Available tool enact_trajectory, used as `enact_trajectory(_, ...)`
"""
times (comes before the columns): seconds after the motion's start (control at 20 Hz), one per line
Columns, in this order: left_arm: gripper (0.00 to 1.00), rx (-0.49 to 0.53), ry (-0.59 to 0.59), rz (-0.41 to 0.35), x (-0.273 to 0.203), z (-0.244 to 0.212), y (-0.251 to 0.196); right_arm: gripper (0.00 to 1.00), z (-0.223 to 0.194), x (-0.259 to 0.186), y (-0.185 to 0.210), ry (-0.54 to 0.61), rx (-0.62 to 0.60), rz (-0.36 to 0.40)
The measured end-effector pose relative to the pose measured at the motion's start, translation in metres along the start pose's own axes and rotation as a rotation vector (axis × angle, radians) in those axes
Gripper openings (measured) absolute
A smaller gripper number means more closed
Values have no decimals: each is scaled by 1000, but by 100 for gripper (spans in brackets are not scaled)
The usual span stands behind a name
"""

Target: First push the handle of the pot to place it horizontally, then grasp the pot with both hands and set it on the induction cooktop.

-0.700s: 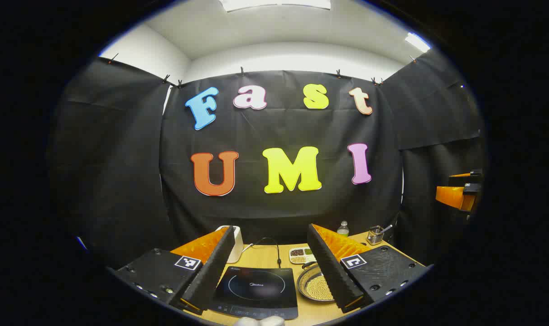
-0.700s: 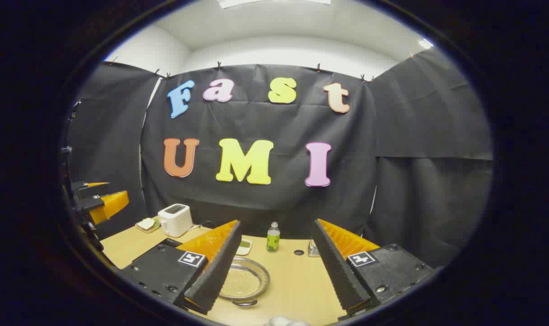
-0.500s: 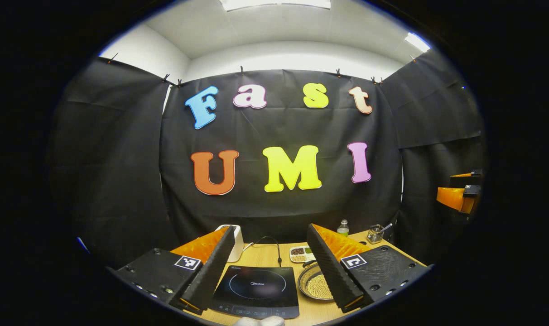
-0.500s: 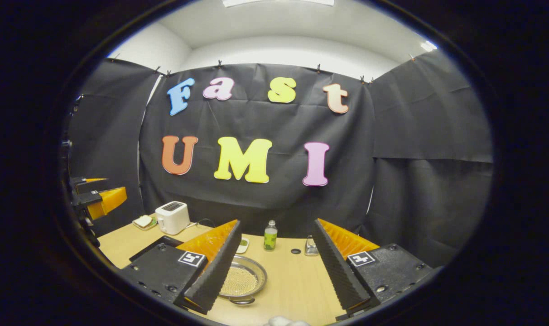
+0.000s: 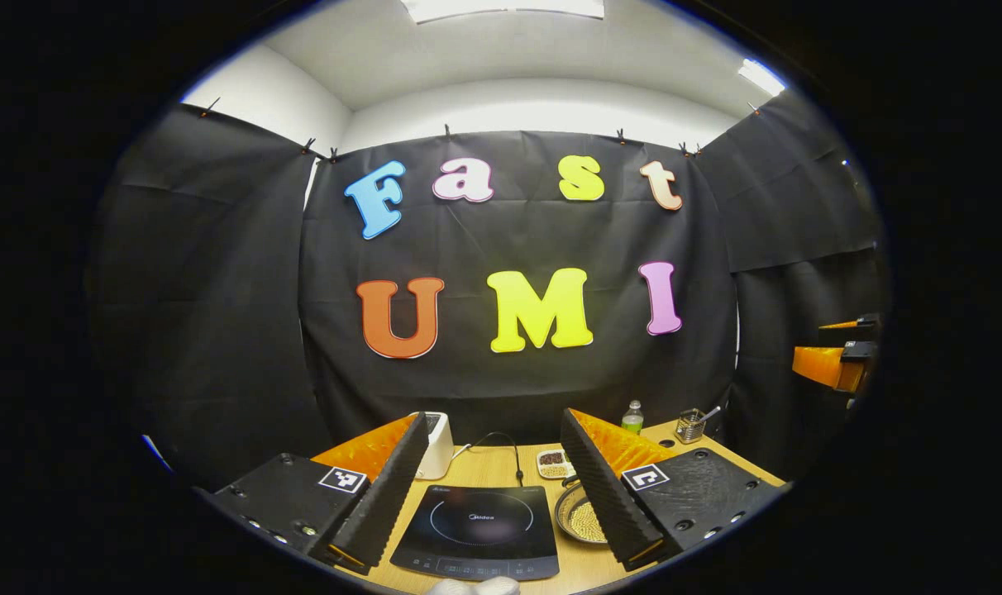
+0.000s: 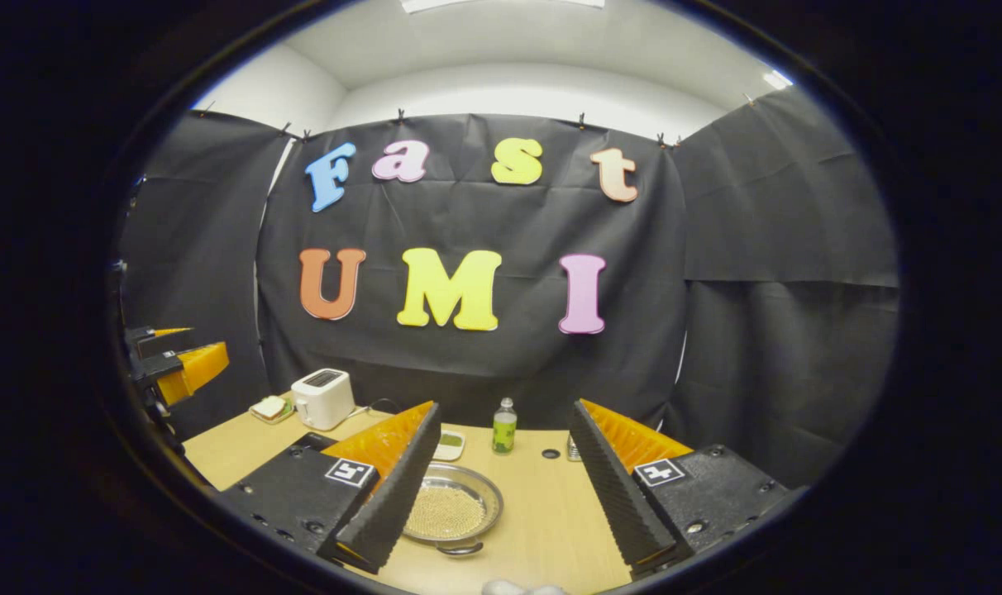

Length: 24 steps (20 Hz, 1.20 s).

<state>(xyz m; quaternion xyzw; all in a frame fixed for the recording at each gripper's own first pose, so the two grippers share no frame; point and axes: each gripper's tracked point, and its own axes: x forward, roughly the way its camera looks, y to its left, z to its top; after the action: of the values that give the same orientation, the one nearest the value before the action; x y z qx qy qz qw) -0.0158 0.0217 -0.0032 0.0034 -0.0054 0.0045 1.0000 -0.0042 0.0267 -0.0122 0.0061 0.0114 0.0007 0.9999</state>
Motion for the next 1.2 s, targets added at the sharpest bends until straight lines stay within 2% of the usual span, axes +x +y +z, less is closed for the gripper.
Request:
enact_trajectory(0.2, 96, 5, 11, 2, -5, -7, 5, 93, -23, 5, 22, 75, -2, 39)
enact_trajectory(0.3, 96, 9, 12, -4, -6, -8, 3, 79, -33, 7, 30, 105, 7, 53)
enact_trajectory(0.35, 96, 11, 8, -5, -6, -9, 3, 69, -38, 8, 35, 125, 4, 68)
enact_trajectory(0.45, 96, 14, 9, -5, -8, -10, 2, 39, -57, 13, 35, 183, -6, 57)
enact_trajectory(0.5, 96, 13, 16, -7, -9, -11, 2, 24, -66, 15, 42, 209, 4, 88)
enact_trajectory(0.55, 96, 12, 21, -11, -10, -14, -1, 2, -76, 15, 51, 241, 29, 122)
enact_trajectory(0.75, 96, 20, 29, -8, -12, -16, -1, 4, -126, 17, 69, 364, 72, 198)
enact_trajectory(0.95, 96, 25, 24, -3, -15, -16, -3, 4, -178, 22, 78, 474, 27, 227)
enact_trajectory(1.0, 96, 23, 27, -6, -16, -18, -5, 1, -192, 24, 83, 509, 16, 238)
enact_trajectory(1.1, 96, 18, 22, -9, -19, -19, -9, 4, -218, 25, 91, 564, 0, 259)
enact_trajectory(1.15, 96, 18, 22, -9, -20, -19, -9, 0, -231, 24, 95, 589, -11, 273)
enact_trajectory(1.2, 96, 18, 24, -3, -22, -20, -8, 4, -244, 25, 99, 614, -25, 282)
